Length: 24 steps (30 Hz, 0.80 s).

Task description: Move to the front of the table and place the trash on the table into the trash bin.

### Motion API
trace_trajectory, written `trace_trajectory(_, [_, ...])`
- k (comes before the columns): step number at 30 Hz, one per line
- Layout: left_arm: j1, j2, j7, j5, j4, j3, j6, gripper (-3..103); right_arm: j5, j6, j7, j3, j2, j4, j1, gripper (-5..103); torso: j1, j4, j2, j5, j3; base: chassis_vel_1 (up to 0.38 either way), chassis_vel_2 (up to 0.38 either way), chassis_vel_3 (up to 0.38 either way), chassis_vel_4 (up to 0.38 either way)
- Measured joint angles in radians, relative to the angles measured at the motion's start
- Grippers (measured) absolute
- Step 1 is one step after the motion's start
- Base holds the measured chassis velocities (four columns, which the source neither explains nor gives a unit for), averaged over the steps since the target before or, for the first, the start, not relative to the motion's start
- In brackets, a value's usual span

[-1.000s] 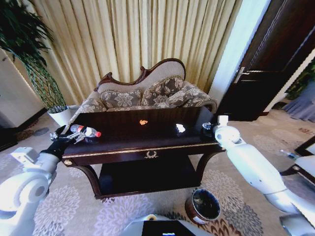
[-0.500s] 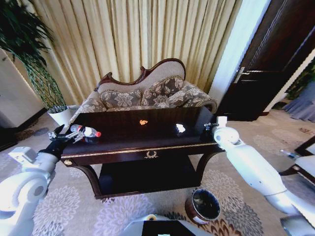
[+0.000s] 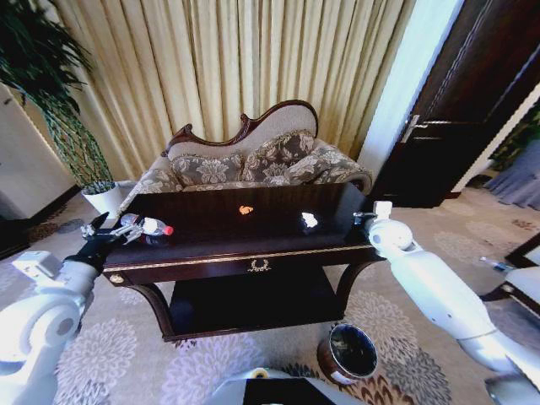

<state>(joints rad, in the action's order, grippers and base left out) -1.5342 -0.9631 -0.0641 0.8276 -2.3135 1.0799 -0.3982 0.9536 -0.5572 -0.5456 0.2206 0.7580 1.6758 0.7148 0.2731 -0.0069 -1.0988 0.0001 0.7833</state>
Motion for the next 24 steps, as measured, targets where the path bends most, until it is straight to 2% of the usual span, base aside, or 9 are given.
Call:
trace_trajectory(2, [-0.005,-0.002,0.0,0.003,-0.005,0.004,0.0,100,-0.002,0.045,0.024,0.035,-0.02,0.062,0.03,0,0.0,0.0001,0.0,-0.0001,0.0,0.0,0.0,0.0,0.0])
trace_trajectory(6, [-0.01,-0.004,0.0,0.005,-0.008,0.01,0.002,100,-0.002,0.087,0.052,0.087,-0.044,0.143,0.091,0,0.0,-0.0001,0.0,-0.0001,0.0,0.0,0.0,0.0,0.0])
trace_trajectory(10, [-0.016,-0.004,0.001,0.009,-0.008,0.02,0.011,100,-0.067,0.202,0.132,0.182,-0.082,0.281,0.249,0,0.0,-0.0005,0.0,0.0,0.0,0.0,0.0,0.0,0.0])
trace_trajectory(11, [-0.016,-0.004,0.001,0.009,-0.008,0.02,0.011,100,-0.067,0.202,0.132,0.182,-0.082,0.281,0.249,0,0.0,-0.0005,0.0,0.0,0.0,0.0,0.0,0.0,0.0])
trace_trajectory(17, [-0.022,-0.003,0.004,0.025,-0.007,0.038,0.025,100,-0.105,0.305,0.179,0.291,-0.065,0.435,0.423,0,0.0,-0.0002,0.0,-0.0002,0.0,0.0,0.0,0.0,0.0])
trace_trajectory(24, [-0.028,0.003,0.013,0.034,0.0,0.052,0.032,100,-0.112,0.309,0.167,0.317,-0.038,0.518,0.497,0,0.0,-0.0002,0.0,-0.0001,0.0,0.0,0.0,0.0,0.0])
